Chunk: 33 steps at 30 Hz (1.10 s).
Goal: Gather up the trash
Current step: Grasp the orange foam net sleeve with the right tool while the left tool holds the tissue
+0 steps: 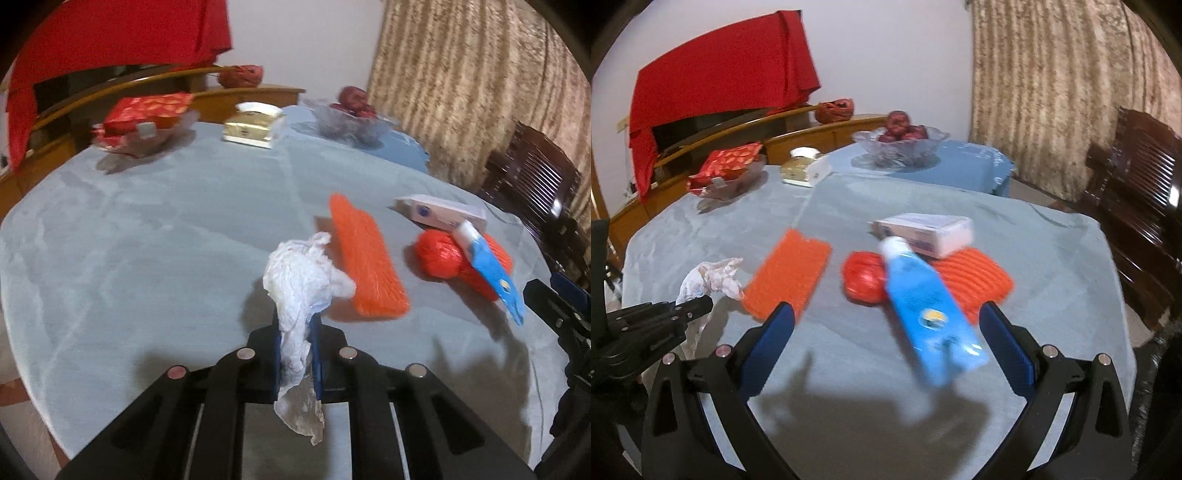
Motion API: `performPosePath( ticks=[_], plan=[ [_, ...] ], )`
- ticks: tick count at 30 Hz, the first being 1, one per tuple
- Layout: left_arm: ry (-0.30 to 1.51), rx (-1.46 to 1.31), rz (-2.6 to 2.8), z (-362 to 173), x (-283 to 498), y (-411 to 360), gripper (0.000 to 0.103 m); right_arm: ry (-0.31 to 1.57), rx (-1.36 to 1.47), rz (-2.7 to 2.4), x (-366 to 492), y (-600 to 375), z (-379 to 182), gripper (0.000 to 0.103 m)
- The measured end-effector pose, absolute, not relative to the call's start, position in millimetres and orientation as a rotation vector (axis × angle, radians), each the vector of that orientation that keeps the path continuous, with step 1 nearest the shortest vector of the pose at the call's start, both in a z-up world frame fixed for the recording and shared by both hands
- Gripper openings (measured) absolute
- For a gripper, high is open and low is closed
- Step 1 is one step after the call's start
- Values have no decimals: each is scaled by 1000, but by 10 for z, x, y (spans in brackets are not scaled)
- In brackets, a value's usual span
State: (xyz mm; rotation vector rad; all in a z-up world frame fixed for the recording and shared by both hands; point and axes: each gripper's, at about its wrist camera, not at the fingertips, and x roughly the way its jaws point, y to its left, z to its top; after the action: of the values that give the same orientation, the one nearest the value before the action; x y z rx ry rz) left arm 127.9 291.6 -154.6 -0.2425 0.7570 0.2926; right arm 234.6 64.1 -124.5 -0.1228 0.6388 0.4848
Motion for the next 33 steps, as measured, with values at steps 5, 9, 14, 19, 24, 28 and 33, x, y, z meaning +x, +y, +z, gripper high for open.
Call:
performPosePath(
  ticks=[5, 9, 14, 19, 24, 28, 33],
  plan=[
    [733, -249, 347, -1525, 1258, 3194, 13, 635, -121, 536, 2400, 997, -1234, 97],
    [723, -240, 374, -1543, 1312, 3350, 13, 641, -130, 563, 2457, 1309, -1270, 97],
    [720, -250, 400, -1599, 1358, 3533, 13, 672, -142, 568, 2516, 1604, -1399, 97],
    [725, -246, 407, -1641, 1371, 3632, 13, 697, -166, 539, 2534, 1775, -1551, 93],
    [735, -250, 412, -1675, 1341, 3713, 13, 764, -194, 557, 2574, 1909, -1715, 81],
    [746, -263, 414, -1706, 1327, 3756, 13, 833, -198, 583, 2661, 1958, -1801, 58],
    [747, -262, 408, -1712, 1312, 3761, 13, 866, -192, 629, 2668, 2007, -1837, 35]
  ],
)
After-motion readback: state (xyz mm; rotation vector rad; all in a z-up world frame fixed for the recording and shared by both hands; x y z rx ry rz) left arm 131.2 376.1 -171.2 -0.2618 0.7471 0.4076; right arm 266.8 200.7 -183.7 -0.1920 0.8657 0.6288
